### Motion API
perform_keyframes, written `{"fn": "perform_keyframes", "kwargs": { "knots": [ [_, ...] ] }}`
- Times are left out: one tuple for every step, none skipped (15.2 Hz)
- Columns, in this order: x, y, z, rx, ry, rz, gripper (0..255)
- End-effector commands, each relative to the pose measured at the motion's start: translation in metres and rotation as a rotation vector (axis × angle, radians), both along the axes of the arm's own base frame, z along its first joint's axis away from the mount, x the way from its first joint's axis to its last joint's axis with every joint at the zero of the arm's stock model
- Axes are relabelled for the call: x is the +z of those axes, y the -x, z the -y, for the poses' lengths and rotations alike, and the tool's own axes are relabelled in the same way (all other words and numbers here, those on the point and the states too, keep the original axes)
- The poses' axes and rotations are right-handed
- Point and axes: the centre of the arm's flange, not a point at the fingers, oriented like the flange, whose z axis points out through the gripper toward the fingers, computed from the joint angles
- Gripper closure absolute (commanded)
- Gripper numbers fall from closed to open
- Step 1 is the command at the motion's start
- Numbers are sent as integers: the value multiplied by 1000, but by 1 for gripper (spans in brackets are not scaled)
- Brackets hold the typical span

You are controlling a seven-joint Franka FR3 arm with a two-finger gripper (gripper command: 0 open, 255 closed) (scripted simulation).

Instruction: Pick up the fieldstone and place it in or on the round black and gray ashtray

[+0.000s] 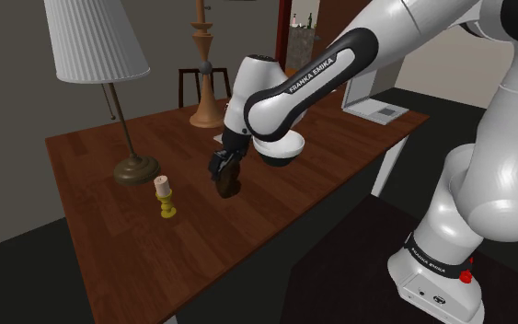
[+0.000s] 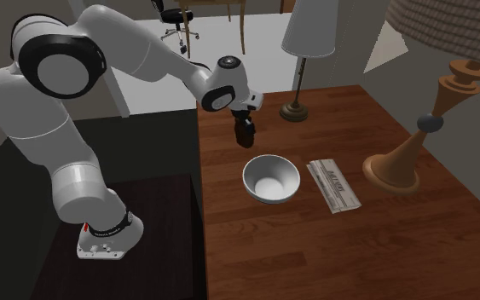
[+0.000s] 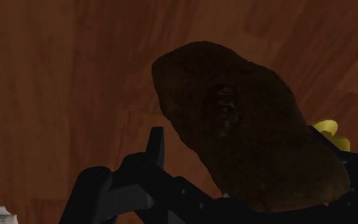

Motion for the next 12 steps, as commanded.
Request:
{"fn": "perform_keyframes", "kwargs": {
  "knots": [
    [-1, 7, 10, -10, 20, -41, 0],
    [12, 9, 12, -10, 20, -41, 0],
    [25, 11, 15, -10, 20, -41, 0],
    [35, 13, 17, -10, 20, -41, 0],
    [35, 13, 17, -10, 20, -41, 0],
    [35, 13, 17, -10, 20, -41, 0],
    [35, 13, 17, -10, 20, -41, 0],
    [35, 13, 17, -10, 20, -41, 0],
    [35, 13, 17, -10, 20, -41, 0],
    [35, 13, 17, -10, 20, -41, 0],
    [35, 13, 17, -10, 20, -41, 0],
    [35, 13, 17, -10, 20, -41, 0]
  ]
}}
